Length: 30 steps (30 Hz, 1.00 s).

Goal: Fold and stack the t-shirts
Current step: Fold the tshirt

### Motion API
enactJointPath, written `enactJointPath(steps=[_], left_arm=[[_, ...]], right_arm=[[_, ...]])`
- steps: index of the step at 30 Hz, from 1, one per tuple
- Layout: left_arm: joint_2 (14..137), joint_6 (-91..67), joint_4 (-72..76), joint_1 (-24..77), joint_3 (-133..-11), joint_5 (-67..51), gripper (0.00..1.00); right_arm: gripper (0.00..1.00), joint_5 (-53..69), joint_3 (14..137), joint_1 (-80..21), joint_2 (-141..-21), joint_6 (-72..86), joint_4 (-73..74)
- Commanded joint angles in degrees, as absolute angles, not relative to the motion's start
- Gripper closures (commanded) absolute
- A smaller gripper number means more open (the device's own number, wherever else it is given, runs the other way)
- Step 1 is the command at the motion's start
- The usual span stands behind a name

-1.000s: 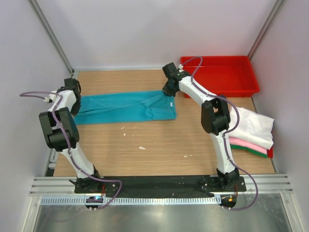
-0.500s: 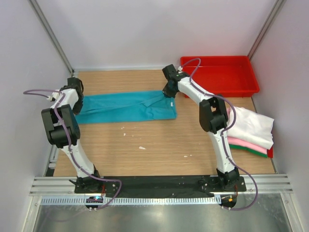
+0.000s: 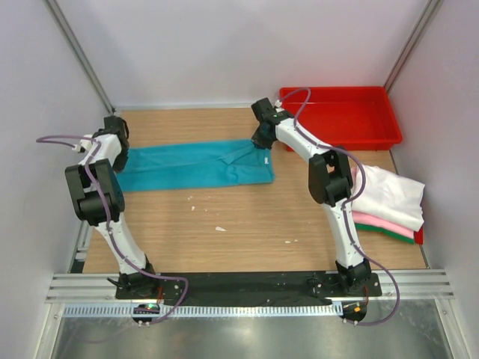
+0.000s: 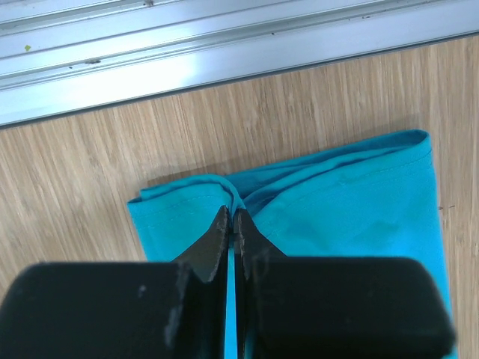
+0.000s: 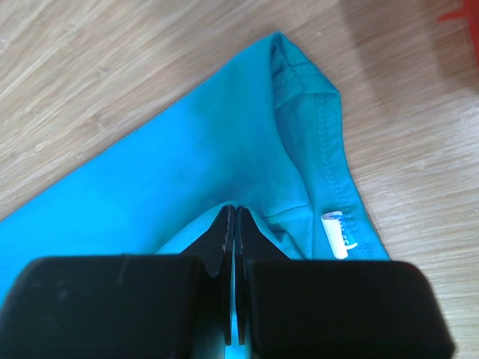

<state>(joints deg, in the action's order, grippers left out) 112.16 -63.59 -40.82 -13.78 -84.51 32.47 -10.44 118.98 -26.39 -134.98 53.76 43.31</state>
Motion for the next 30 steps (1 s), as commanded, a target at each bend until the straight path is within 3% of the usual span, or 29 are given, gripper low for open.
enactJointPath(steps=[1, 20, 21, 22, 23, 24, 25, 26, 29, 30], left_arm=[[112.32, -63.63, -39.64, -13.71, -86.57, 35.86, 1.0], [114.52, -62.76, -39.2, -13.71, -88.59, 35.25, 1.0], [114.87, -62.32, -38.94, -13.71, -89.12, 34.9, 0.96], [115.48, -61.88, -38.94, -13.71, -89.64, 34.89, 0.84], [115.84, -61.0, -39.02, -13.71, -90.26, 34.72, 0.69], [115.93, -60.82, -39.2, -13.71, -90.52, 34.63, 0.36], [115.93, -60.65, -39.2, -13.71, -90.88, 34.19, 0.27], [115.58, -60.38, -39.2, -13.71, -90.97, 33.84, 0.16], [113.92, -58.98, -38.41, -13.71, -90.88, 31.04, 0.0], [113.21, -57.84, -38.15, -13.71, -90.53, 30.24, 0.0]], right_arm=[[0.99, -13.18, 122.34, -26.02, -135.0, 51.68, 42.1], [0.99, -12.83, 124.98, -26.02, -135.79, 49.4, 39.91], [0.99, -12.66, 125.24, -26.02, -136.05, 49.13, 39.73], [0.98, -12.74, 125.51, -26.02, -136.58, 48.7, 39.81], [0.91, -12.57, 125.94, -26.02, -136.84, 48.43, 40.16], [0.81, -12.22, 126.9, -26.02, -137.28, 47.99, 40.78], [0.56, -11.09, 127.44, -25.93, -137.46, 47.73, 40.69], [0.48, -10.38, 127.79, -25.93, -137.46, 46.33, 40.52], [0.28, -6.78, 127.62, -25.93, -135.89, 43.35, 38.16], [0.22, -5.81, 127.18, -26.01, -135.36, 42.81, 36.84]])
